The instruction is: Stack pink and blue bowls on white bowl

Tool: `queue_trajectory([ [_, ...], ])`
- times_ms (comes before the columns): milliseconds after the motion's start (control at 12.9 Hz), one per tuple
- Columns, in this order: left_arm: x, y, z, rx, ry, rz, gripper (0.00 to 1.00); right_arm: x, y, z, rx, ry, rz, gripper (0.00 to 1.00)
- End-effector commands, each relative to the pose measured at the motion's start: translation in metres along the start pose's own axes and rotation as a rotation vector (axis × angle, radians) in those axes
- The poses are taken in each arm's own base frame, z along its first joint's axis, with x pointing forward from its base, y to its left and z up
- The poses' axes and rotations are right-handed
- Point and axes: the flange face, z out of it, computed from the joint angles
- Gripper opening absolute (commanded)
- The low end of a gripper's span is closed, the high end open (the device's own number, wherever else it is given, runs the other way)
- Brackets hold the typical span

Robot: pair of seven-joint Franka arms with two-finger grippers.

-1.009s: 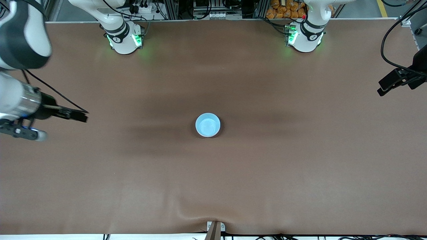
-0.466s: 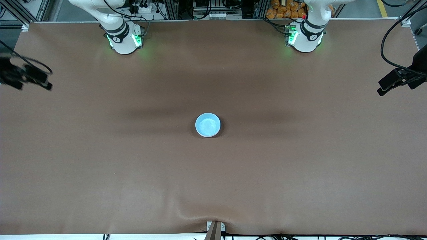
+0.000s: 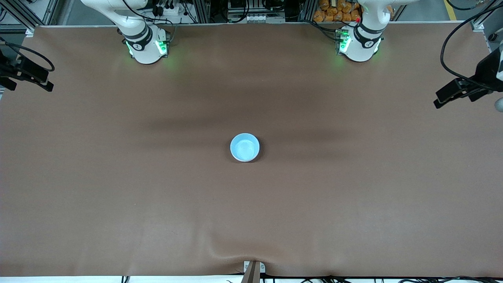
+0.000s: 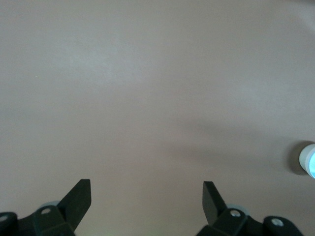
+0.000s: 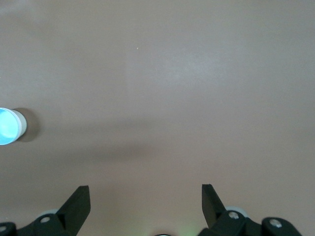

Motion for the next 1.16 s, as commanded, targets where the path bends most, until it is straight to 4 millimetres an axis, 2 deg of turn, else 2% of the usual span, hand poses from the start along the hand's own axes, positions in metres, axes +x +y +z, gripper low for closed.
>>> queue_trajectory([
  [0,-0.0134,0.0076,-0.0043,-0.016,-0.011,0.050,1.00,-0.0034,-0.0032,0.0005,-0.039,-0.001,-0.021,1.00],
  [1086,-0.0095,0.0061,-0.0035,-0.006,-0.008,0.078,1.00,-0.0048,-0.0035,0.0060,-0.037,-0.025,-0.018,1.00],
])
